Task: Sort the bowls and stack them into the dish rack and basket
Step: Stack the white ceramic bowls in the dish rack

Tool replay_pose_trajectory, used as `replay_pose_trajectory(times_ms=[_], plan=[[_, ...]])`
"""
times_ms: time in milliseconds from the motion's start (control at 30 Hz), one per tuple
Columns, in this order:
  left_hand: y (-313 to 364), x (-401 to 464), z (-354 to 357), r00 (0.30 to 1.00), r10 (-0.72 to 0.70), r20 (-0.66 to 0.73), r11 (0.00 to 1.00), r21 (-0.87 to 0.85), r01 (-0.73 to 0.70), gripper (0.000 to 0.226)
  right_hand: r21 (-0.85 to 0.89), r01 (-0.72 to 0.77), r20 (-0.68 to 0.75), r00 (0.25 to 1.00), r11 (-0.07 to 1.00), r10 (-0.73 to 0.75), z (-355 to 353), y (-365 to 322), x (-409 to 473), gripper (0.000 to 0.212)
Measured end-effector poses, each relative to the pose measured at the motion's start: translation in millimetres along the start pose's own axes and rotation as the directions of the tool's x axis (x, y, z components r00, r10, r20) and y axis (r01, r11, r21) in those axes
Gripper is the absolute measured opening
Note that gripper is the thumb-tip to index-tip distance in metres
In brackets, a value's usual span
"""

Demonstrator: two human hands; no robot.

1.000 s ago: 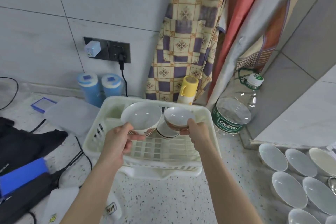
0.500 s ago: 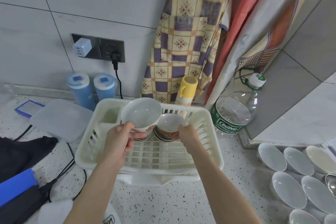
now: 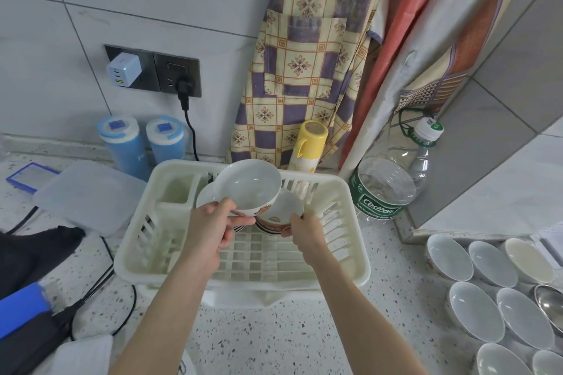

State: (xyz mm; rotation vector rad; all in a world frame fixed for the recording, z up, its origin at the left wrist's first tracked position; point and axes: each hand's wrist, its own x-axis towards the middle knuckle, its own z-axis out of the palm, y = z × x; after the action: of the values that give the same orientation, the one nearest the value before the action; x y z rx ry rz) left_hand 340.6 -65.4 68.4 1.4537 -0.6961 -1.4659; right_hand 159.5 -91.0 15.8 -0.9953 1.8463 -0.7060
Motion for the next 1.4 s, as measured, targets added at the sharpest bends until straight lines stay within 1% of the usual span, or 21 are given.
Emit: replay_pose_trajectory(times_ms=[100,200,300,367,400,467,500,533,567,633,667,733,800,867,933,1033,1100,1267,1400], plan=[[-3.3,1.4,0.9,1.000,-0.005,0.008,1.000,0.013,0.005,0.020,0.009,0.025,-0.016,1.000,1.000,-0.025,2.0,5.5,-2.3,0.020],[-5.7,2.2,4.2,1.000,-0.022,0.013,0.999,0.042,0.021,0.021,0.032,0.021,-0.042,0.999,0.999,-0.020,3.1,10.6,-3.2,0.021],[-6.7,2.2,9.6,0.999,-0.029,0.026,0.998,0.054,0.028,0.020,0.030,0.008,-0.038,0.999,1.000,-0.007,0.3,12.0,-5.2,0.035],[-7.0,1.9,14.2,0.999,-0.023,0.031,0.997,0.081,0.020,0.019,0.021,0.033,-0.084,0.996,0.999,-0.031,-6.4,12.4,-7.5,0.044],[-7.3,2.2,16.6,0.999,-0.016,0.033,0.995,0.099,0.013,0.019,0.037,0.059,-0.120,0.991,0.998,-0.054,-11.6,11.5,-9.6,0.044],[-8.3,2.9,21.4,0.999,0.003,0.041,0.990,0.143,-0.008,0.018,0.136,0.121,-0.151,0.983,0.983,-0.100,-22.9,7.8,-13.1,0.033],[-9.4,3.7,24.0,0.999,0.011,0.048,0.986,0.168,-0.019,0.018,0.200,0.137,-0.134,0.985,0.970,-0.112,-28.5,4.9,-15.0,0.029],[-10.8,4.6,26.5,0.998,0.017,0.055,0.981,0.194,-0.027,0.018,0.240,0.146,-0.104,0.987,0.960,-0.124,-33.4,1.8,-16.6,0.029],[-12.3,5.2,29.1,0.998,0.018,0.063,0.975,0.219,-0.031,0.018,0.256,0.155,-0.067,0.987,0.954,-0.143,-37.2,-0.8,-18.6,0.027],[-15.3,6.1,33.7,0.996,0.003,0.089,0.962,0.270,-0.027,0.017,0.212,0.207,-0.033,0.978,0.955,-0.204,-40.3,-3.0,-22.5,0.020],[-17.0,6.5,35.5,0.994,-0.008,0.106,0.957,0.288,-0.023,0.017,0.156,0.242,-0.046,0.970,0.958,-0.237,-41.0,-2.2,-23.9,0.015],[-20.3,7.1,38.9,0.990,-0.023,0.138,0.952,0.306,-0.021,0.017,0.055,0.297,-0.110,0.951,0.953,-0.289,-41.8,1.4,-25.7,0.015],[-23.5,7.5,42.0,0.984,-0.035,0.174,0.952,0.307,-0.020,0.017,0.020,0.311,-0.173,0.937,0.950,-0.303,-43.4,3.8,-24.3,0.017],[-25.6,7.9,45.2,0.977,-0.055,0.208,0.965,0.262,-0.001,0.015,0.014,0.293,-0.215,0.935,0.956,-0.283,-45.9,2.2,-20.2,0.015],[-27.5,8.7,46.7,0.971,-0.096,0.221,0.972,0.231,0.043,0.025,0.025,0.268,-0.237,0.938,0.963,-0.254,-47.0,-0.5,-14.8,0.017],[-34.1,11.0,42.2,0.951,-0.227,0.209,0.958,0.223,0.180,0.041,0.020,0.213,-0.241,0.949,0.977,-0.202,-45.9,-6.5,-7.1,0.017],[-41.2,13.2,36.7,0.935,-0.294,0.197,0.940,0.234,0.247,0.049,0.010,0.183,-0.229,0.957,0.983,-0.176,-44.4,-12.4,-0.6,0.019],[-47.7,20.5,34.5,0.928,-0.332,0.172,0.929,0.232,0.289,0.048,-0.076,0.159,-0.181,0.969,0.984,-0.170,-33.2,-22.4,9.3,0.024],[-49.3,25.1,39.7,0.916,-0.340,0.212,0.928,0.235,0.290,0.050,-0.153,0.132,-0.180,0.971,0.979,-0.159,-23.7,-18.1,12.3,0.016]])
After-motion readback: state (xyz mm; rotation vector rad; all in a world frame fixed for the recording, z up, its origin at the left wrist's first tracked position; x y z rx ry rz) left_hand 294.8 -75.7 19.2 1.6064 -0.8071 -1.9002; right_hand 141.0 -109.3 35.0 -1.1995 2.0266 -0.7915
